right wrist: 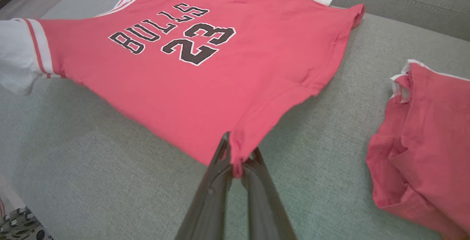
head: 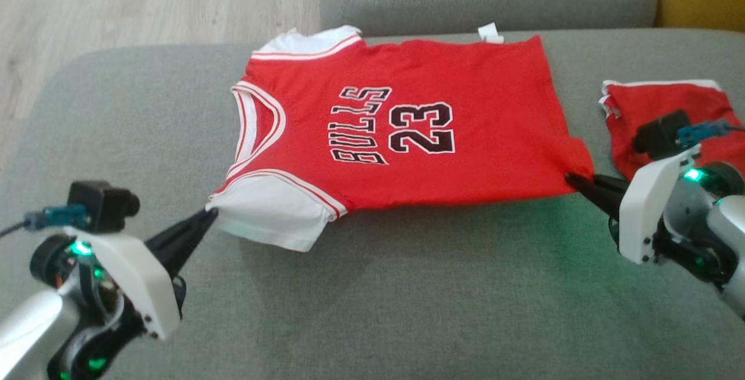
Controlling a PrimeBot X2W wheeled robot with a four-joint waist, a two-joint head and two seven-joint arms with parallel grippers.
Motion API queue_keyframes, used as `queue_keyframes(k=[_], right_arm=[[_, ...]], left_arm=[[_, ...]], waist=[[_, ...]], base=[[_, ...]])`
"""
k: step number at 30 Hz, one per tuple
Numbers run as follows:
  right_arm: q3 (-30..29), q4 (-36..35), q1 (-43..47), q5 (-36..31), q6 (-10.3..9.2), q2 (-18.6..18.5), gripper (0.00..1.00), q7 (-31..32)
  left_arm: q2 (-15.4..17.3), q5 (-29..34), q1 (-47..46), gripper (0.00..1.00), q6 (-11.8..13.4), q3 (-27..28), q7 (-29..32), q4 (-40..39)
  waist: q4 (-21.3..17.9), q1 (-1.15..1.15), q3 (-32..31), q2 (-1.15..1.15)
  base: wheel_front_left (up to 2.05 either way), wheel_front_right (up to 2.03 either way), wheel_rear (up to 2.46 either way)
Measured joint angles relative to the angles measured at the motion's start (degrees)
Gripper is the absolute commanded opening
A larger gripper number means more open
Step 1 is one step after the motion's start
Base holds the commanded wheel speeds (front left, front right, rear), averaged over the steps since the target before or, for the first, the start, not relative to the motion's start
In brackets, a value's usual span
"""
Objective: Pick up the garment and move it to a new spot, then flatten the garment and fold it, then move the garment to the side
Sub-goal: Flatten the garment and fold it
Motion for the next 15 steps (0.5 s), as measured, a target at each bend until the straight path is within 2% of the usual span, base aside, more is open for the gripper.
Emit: queue_keyframes(k=[6,15], right_arm=[[-2.41,-0.02,-0.25,-0.25,0.00,0.46,0.00,1.02],[-6.97,3.10,-3.53,-1.81,0.00,4.20,0.00,2.09]], left_arm=[[-1.78,0.35,-5.53,0.00,-1.16,-0.07,1.38,3.43],[-5.20,2.03,-14.85,0.00,-1.86,-0.55,5.20,13.15]], waist=[[-0.12,0.01,3.41,0.00],[-0.51,0.01,8.36,0.00]], base=[[0.00,0.00,0.00],[0.00,0.00,0.00]])
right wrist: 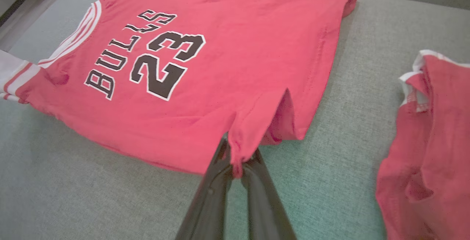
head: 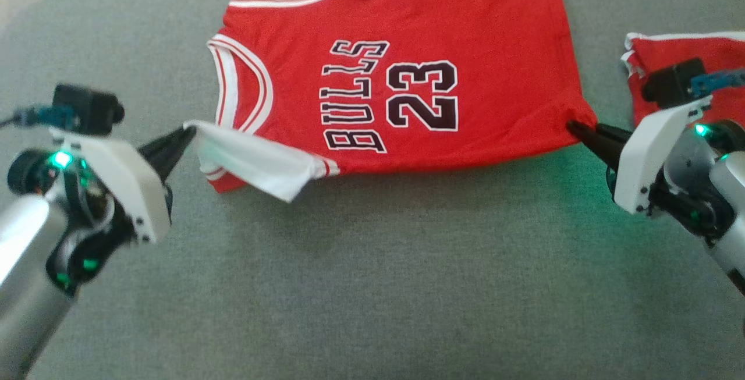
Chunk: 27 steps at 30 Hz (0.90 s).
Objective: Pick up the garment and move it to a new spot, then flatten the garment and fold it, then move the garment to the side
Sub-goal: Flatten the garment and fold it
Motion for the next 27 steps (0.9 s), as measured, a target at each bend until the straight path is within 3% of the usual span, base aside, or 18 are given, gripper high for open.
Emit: queue_keyframes(k=[7,22,23,24,26,27], right_arm=[[-2.99,4.78,-3.59,-2.21,0.00,3.88,0.00,1.02],[-3.42,11.70,-11.74,-7.95,0.00,9.64,0.00,1.47],[-3.48,12.33,-12.30,-8.75,0.00,9.83,0.42,0.36],[-3.89,13.02,-12.83,-9.64,0.00,10.13,1.00,-1.14],[-5.38,14.40,-13.91,-10.43,0.00,10.90,1.00,-4.00],[-7.60,15.83,-15.07,-10.98,0.00,11.89,1.00,-8.04]], left_arm=[[-3.57,1.85,-9.42,0.00,-2.29,-0.78,1.46,8.54],[-9.34,14.27,-24.59,0.00,-4.80,-6.87,-1.72,25.93],[-9.77,14.82,-25.26,0.38,-4.80,-7.05,-2.44,27.08],[-10.28,15.55,-25.87,1.00,-4.78,-7.08,-4.17,28.15],[-11.74,17.41,-27.32,1.00,-2.61,-6.37,-9.70,30.18],[-13.45,18.93,-29.02,1.00,-0.35,-4.95,-16.68,31.93]], waist=[[-0.55,0.00,3.34,0.00],[-2.60,-0.01,8.40,0.00],[-2.65,0.00,8.68,0.00],[-2.68,0.00,8.93,0.00],[-2.70,-0.01,9.40,0.00],[-2.67,0.00,9.69,0.00]], base=[[0.00,0.00,0.00],[0.00,0.00,0.00],[0.00,0.00,0.00],[0.00,0.00,0.00],[0.00,0.00,0.00],[0.00,0.00,0.00]])
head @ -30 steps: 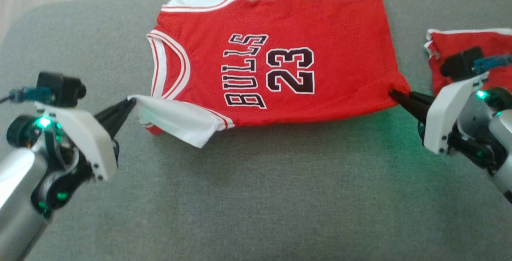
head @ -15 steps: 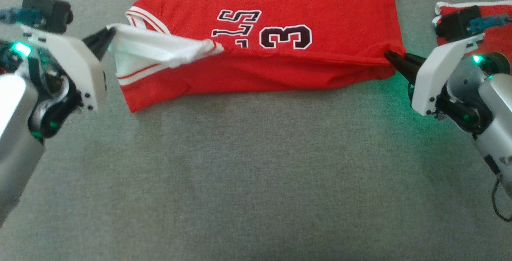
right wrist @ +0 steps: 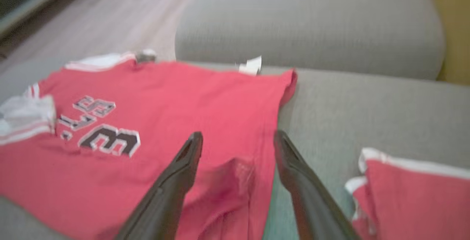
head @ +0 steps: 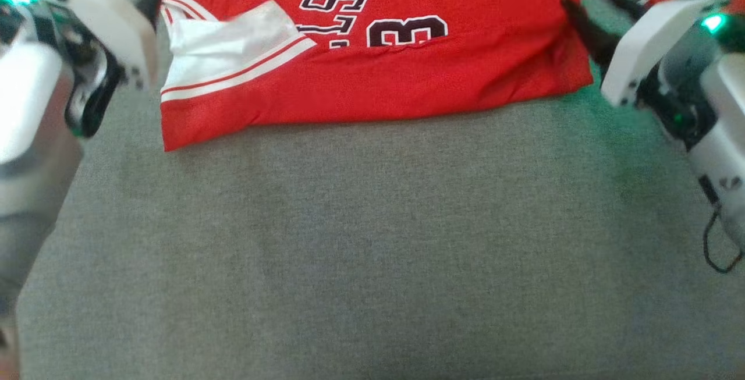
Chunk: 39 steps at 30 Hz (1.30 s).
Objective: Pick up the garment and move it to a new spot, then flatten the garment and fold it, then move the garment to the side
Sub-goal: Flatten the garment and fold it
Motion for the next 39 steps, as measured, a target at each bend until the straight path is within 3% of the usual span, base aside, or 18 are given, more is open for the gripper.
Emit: queue_keyframes(k=[5,7,11,17,21,25,31,39], right_arm=[[-6.93,3.56,-1.69,-2.65,0.00,2.50,1.00,-13.47],[-9.57,4.25,-1.68,-3.94,0.00,3.64,1.00,-19.15],[-14.27,4.24,-1.08,-9.02,0.00,6.75,1.00,-26.50],[-27.84,-1.10,8.36,-20.07,0.00,11.52,1.00,-27.78],[-36.84,-7.30,18.87,-27.61,0.00,17.79,1.00,-27.96],[-40.75,-12.37,29.61,-32.92,0.00,22.19,1.00,-27.95],[-40.47,-16.93,38.78,-30.85,0.00,22.83,1.00,-27.95],[-39.13,-19.95,39.99,-28.58,0.00,23.04,1.00,-27.95]], left_arm=[[-4.58,0.78,-1.78,1.00,5.11,5.13,-18.42,2.92],[-5.97,0.45,-1.32,1.00,6.54,6.64,-23.14,3.80],[-8.77,0.59,2.88,1.00,8.71,10.61,-25.13,0.82],[-12.96,6.68,16.53,1.00,12.17,21.01,-25.37,-13.46],[-15.63,11.06,26.97,1.00,11.66,22.91,-25.37,-16.12],[-17.68,14.79,34.68,1.00,11.66,25.88,-25.36,-18.00],[-20.54,17.71,43.13,1.00,10.61,30.61,-25.36,-19.08],[-21.51,21.16,43.48,1.00,8.55,33.22,-25.36,-17.17]], waist=[[0.17,-0.01,-1.46,0.00],[0.27,-0.01,-2.64,0.00],[0.54,-0.02,-5.25,0.00],[1.22,-0.02,-9.07,0.00],[1.76,-0.02,-11.19,0.00],[2.06,-0.03,-13.15,0.01],[1.21,-0.02,-14.18,0.01],[0.06,-0.01,-12.34,0.00]], base=[[0.00,0.00,0.00],[0.00,0.00,0.00],[0.00,0.00,0.00],[0.00,0.00,0.00],[0.00,0.00,0.00],[0.00,0.00,0.00],[0.00,0.00,0.00],[0.00,0.00,0.00]])
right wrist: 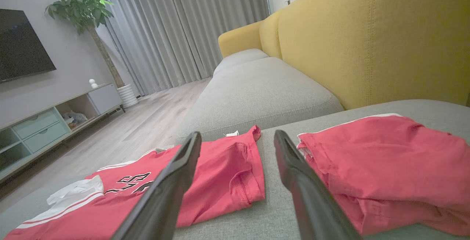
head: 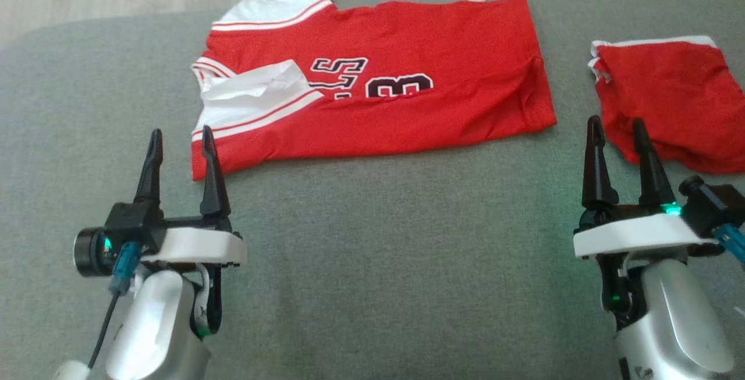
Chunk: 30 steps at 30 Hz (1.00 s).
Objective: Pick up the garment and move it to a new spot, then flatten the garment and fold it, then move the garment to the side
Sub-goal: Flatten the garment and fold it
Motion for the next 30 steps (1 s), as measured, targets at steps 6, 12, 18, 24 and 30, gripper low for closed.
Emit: queue_keyframes(k=[6,12,18,24,30], right_arm=[[1.47,-1.56,-1.14,1.21,0.00,0.00,1.00,0.00],[2.80,-1.87,-1.40,1.96,0.00,0.00,1.00,0.00],[3.83,-2.08,-2.27,2.92,0.00,0.00,1.00,0.00],[3.63,-2.56,-2.54,3.49,0.00,0.00,1.00,0.00],[2.16,-2.43,-2.64,3.01,0.00,0.00,1.00,0.00]], left_arm=[[0.18,0.23,-3.52,1.00,-0.43,0.14,2.18,10.85],[1.38,0.18,-8.43,1.00,-0.40,0.65,5.11,18.82],[2.85,-1.24,-11.28,1.00,-0.45,1.56,7.69,26.31],[3.27,-1.80,-15.03,1.00,-2.12,1.48,9.89,30.41],[3.12,-2.13,-17.31,0.00,-4.92,-0.11,11.73,32.03]], waist=[[-1.55,0.01,2.48,0.00],[-3.11,0.01,5.00,0.00],[-4.24,0.01,6.90,0.00],[-4.63,0.00,7.89,0.00],[-4.08,0.01,7.68,0.00]], base=[[0.00,0.00,0.00],[0.00,0.00,0.00],[0.00,0.00,0.00],[0.00,0.00,0.00],[0.00,0.00,0.00]])
